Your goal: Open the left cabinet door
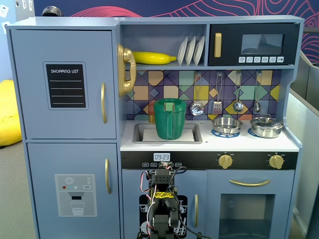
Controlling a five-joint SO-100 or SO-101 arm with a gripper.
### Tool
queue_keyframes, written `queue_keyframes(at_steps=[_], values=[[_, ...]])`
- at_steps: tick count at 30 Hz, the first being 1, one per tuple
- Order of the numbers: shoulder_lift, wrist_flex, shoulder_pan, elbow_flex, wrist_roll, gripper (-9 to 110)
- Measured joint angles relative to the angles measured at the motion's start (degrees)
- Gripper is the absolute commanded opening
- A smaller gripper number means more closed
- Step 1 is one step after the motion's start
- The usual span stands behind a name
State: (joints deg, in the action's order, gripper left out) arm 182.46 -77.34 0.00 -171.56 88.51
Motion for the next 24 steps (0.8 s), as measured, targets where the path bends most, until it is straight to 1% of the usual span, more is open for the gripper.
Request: queue_keyframes(at_steps=[14,18,20,23,24], values=[[0.0,0.0,0.35,0.0,0.0,0],[-0.09,1.41,-1.32,0.0,-0.44,0],[-0.97,5.71,-2.72,-0.26,-0.26,0],[-1.14,18.63,-6.5,0.18,3.43,1],[-2.81,23.55,-8.7,1.14,5.01,4]])
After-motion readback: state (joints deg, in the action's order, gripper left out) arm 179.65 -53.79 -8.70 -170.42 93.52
